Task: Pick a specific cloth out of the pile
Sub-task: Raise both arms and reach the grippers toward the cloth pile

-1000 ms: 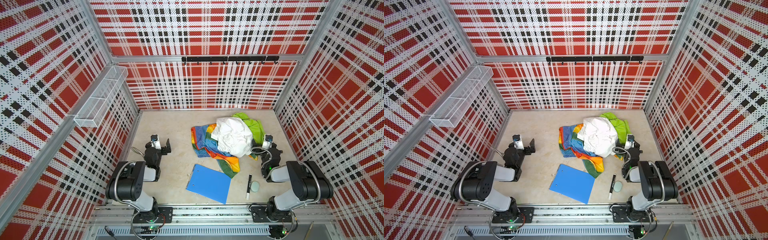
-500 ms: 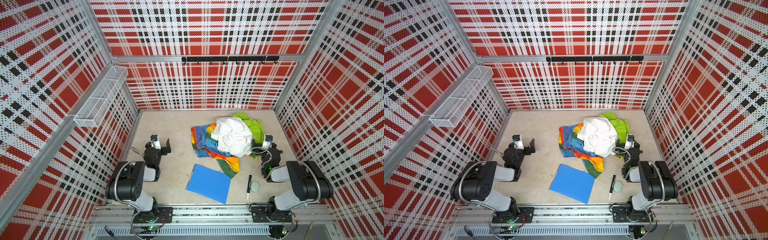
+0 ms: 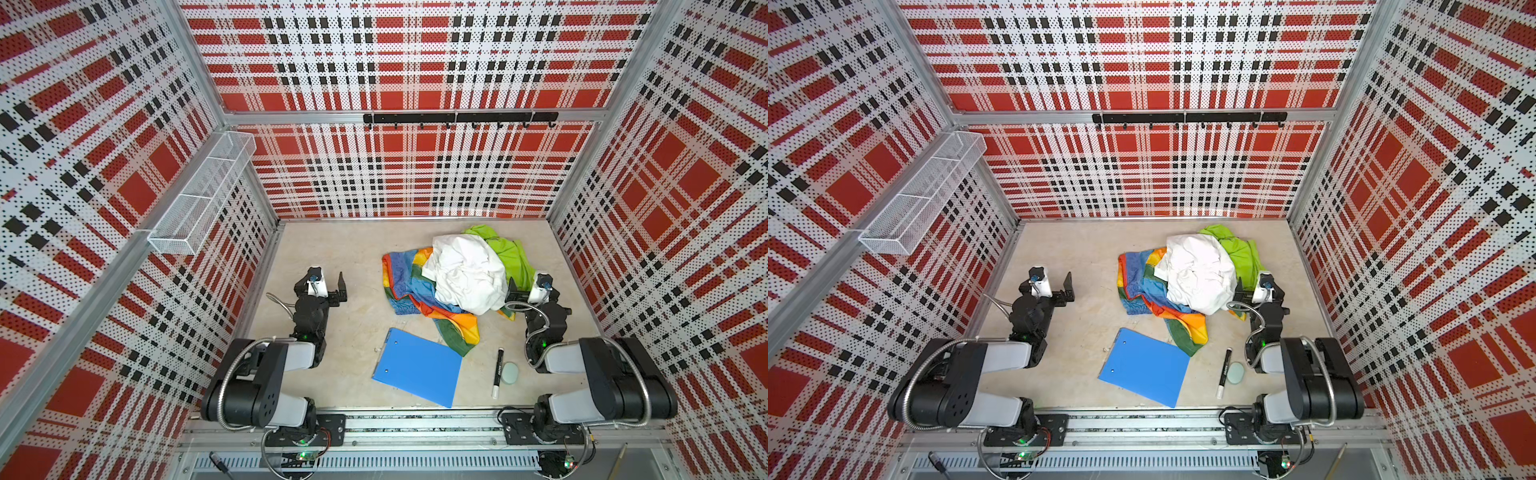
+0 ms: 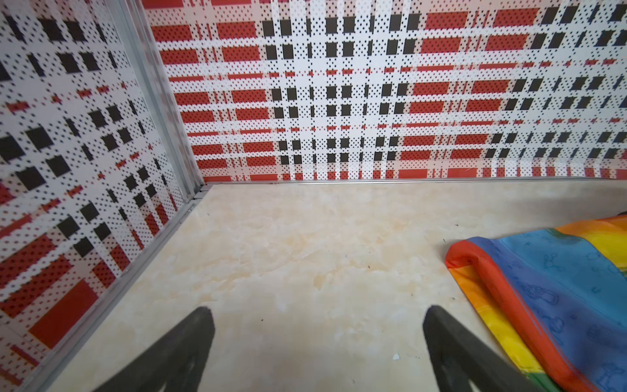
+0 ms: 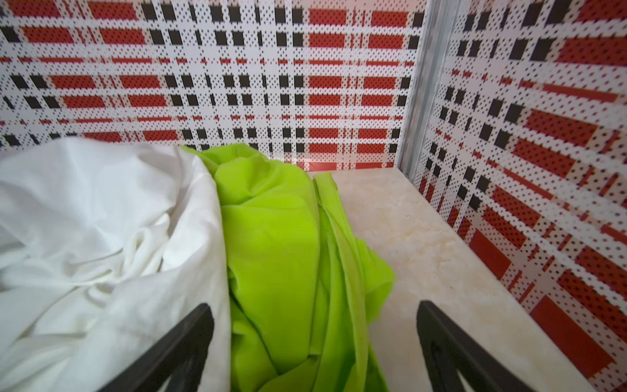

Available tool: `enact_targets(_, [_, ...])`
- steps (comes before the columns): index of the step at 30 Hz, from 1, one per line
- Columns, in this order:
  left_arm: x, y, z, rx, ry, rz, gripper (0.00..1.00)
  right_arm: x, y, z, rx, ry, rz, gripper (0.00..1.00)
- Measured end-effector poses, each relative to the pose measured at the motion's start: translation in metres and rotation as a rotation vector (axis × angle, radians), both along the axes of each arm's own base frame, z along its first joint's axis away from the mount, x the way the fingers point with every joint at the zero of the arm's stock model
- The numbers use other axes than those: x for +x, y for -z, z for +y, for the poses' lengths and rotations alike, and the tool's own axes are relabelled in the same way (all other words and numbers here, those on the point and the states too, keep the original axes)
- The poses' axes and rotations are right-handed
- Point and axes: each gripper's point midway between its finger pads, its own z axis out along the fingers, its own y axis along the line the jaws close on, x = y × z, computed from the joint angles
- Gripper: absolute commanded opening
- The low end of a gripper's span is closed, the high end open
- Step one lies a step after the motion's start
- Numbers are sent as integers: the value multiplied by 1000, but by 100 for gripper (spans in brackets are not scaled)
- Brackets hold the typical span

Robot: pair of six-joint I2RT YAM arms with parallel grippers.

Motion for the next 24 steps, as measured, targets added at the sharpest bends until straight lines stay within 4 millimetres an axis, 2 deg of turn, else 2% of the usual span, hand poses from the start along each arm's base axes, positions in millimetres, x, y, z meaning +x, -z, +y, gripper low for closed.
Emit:
enact_targets(3, [0,-19,-2,-3,-19,-6,99,-7,-26,-2,9,13,-58,100])
enact_targets(8, [16,-81,-17,-79,10,-48,99,-15,-66,-3,60,16,-117,100])
enact_targets(10, [21,-105,-29,-121,47,-54,99,-13,-83,-3,94,16,-126,100])
enact_targets(14, [24,-127,-64,-176,140,-2,99,-7,-117,-2,170,8,-133,100])
enact_targets(16, [24,-139,-84,-194,199,23,99,-3,-127,0,212,3,-117,100])
enact_targets(20, [28,-177,-121,-244,323,42,99,6,-137,8,299,-4,-55,100])
enact_targets(22, [32,-194,-137,-263,388,51,99,9,-136,19,319,-23,-20,100])
enact_targets(24, [37,-206,-154,-273,460,72,99,13,-131,38,327,-65,34,100])
